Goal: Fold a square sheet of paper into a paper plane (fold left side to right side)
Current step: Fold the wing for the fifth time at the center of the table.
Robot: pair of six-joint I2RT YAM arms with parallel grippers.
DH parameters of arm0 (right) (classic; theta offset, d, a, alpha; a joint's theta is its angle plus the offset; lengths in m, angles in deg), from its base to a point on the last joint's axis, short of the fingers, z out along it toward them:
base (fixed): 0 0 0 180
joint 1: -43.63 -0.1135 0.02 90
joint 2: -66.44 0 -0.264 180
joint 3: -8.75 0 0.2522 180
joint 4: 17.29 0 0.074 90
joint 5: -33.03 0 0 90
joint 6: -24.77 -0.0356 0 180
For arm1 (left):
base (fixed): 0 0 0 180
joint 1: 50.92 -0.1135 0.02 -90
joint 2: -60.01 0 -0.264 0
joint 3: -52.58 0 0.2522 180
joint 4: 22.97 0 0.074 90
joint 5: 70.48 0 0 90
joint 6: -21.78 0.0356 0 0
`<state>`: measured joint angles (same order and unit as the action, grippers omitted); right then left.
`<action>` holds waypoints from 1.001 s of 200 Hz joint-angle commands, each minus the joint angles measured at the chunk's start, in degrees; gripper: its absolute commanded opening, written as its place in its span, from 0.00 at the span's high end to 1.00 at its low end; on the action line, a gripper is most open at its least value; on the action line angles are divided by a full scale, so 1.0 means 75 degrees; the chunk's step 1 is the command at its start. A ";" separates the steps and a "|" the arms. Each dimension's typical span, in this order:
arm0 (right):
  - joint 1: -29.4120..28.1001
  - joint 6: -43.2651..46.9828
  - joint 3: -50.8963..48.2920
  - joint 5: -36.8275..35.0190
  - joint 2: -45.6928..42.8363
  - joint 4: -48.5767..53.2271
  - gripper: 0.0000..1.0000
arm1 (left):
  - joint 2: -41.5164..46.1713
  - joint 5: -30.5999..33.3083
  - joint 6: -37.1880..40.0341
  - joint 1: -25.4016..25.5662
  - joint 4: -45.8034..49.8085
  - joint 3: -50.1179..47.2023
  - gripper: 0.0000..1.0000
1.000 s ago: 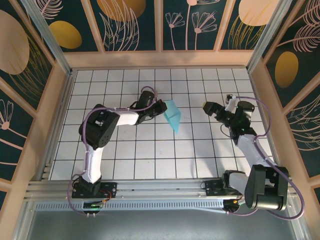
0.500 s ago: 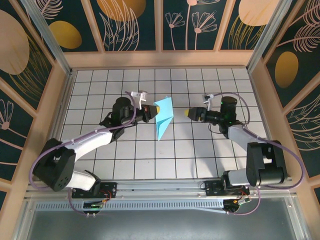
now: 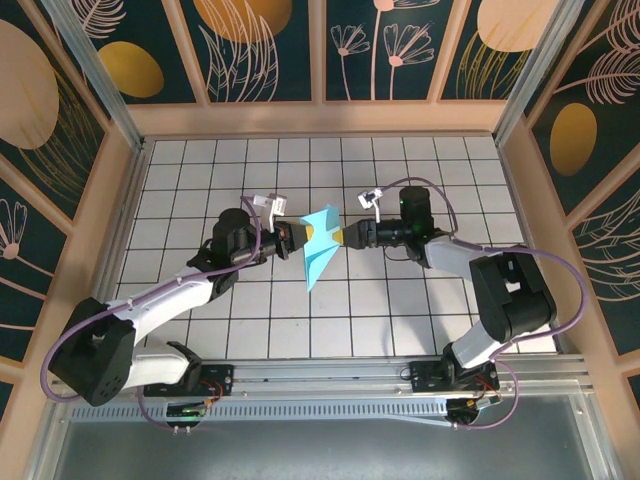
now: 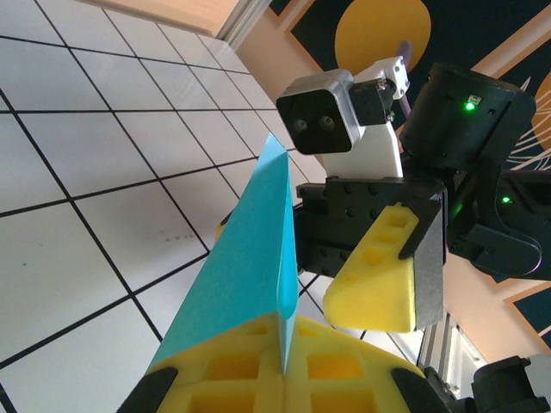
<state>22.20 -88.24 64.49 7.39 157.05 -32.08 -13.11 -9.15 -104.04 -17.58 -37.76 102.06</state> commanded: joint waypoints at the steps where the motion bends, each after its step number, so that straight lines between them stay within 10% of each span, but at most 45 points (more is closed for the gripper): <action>1: -0.0103 0.0097 0.0325 0.0307 0.0154 -0.0099 0.28 | 0.0041 -0.0121 -0.0122 0.0019 -0.0473 -0.0083 1.00; 200: -0.0103 0.0935 0.1095 -0.0841 0.0609 0.1839 0.74 | -0.1022 0.0502 -0.0124 0.0012 -0.0241 -0.0257 1.00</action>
<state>21.65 -82.05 71.09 2.82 160.50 -19.53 -19.54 -5.10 -104.47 -17.58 -37.30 100.92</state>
